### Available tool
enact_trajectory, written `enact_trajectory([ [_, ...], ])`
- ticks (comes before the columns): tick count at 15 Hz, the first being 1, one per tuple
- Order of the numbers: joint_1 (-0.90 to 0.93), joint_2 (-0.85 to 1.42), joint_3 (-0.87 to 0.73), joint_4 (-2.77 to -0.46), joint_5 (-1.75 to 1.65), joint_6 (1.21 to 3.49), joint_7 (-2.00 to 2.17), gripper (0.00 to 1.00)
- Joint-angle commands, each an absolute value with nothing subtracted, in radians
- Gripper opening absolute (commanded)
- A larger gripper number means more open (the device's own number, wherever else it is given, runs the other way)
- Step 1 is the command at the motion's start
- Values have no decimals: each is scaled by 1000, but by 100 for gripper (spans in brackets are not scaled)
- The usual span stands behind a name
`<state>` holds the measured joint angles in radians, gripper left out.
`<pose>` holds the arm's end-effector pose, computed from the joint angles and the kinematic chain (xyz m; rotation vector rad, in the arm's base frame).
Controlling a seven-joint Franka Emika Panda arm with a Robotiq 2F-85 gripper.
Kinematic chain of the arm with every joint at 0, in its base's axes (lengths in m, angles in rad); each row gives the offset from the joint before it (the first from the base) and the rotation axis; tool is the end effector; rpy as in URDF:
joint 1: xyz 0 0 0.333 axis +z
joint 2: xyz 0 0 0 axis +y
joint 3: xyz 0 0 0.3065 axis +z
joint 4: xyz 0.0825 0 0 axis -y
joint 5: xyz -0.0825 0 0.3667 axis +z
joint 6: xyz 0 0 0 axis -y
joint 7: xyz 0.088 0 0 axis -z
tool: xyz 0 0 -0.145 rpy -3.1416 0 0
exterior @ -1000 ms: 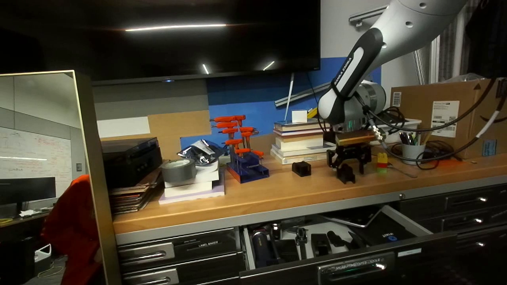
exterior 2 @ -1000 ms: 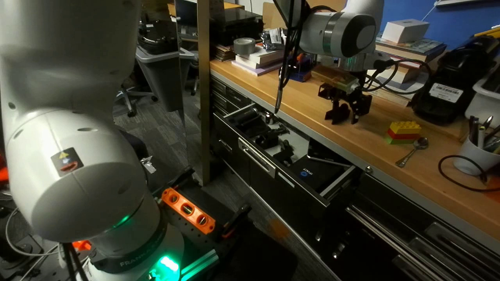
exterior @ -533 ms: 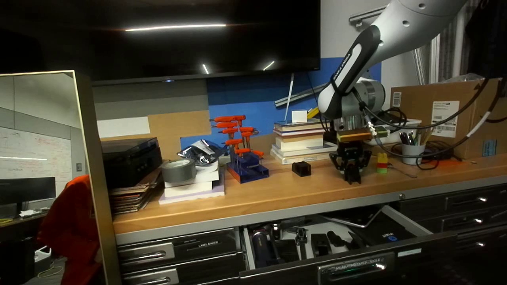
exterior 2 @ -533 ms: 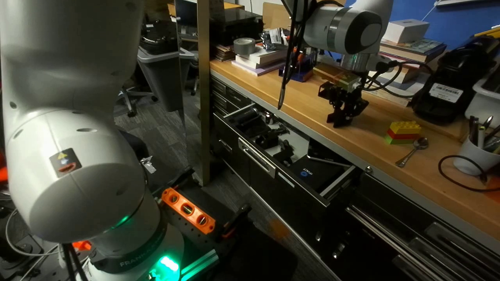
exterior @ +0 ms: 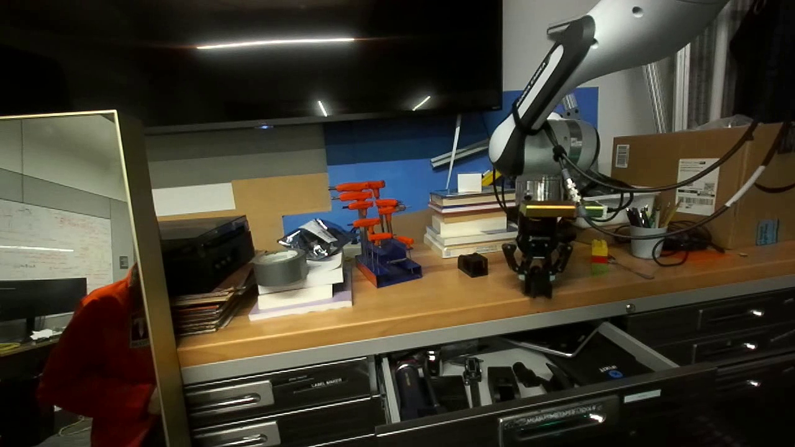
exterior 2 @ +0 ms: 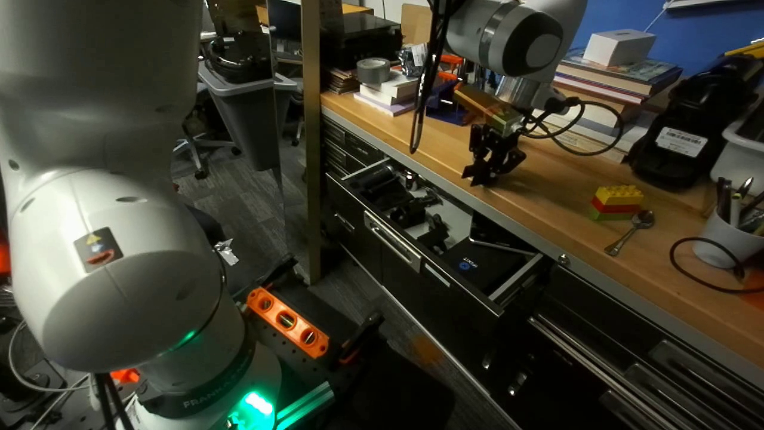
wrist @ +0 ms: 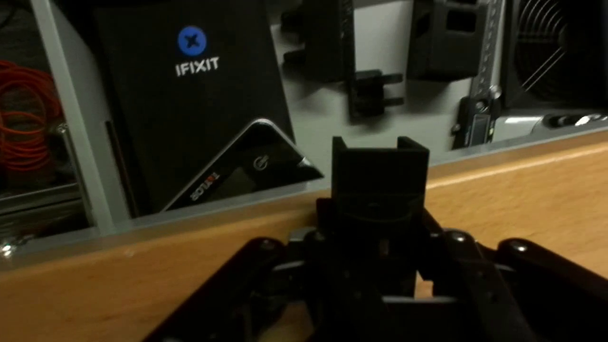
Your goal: Place the black objects inside the open drawer, push the drawer closed
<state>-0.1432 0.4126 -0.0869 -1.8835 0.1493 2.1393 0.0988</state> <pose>0.5797 -0.1231 0.2433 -2.9744 0.6255 0.2253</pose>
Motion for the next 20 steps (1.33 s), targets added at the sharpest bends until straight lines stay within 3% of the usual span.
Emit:
enact_trajectory([
  [1, -135, 271, -45, -2082, 234, 2152, 46, 21],
  [8, -68, 209, 14, -2276, 352, 2242, 29, 21],
  [20, -36, 398, 106, -2265, 559, 2558, 30, 21],
])
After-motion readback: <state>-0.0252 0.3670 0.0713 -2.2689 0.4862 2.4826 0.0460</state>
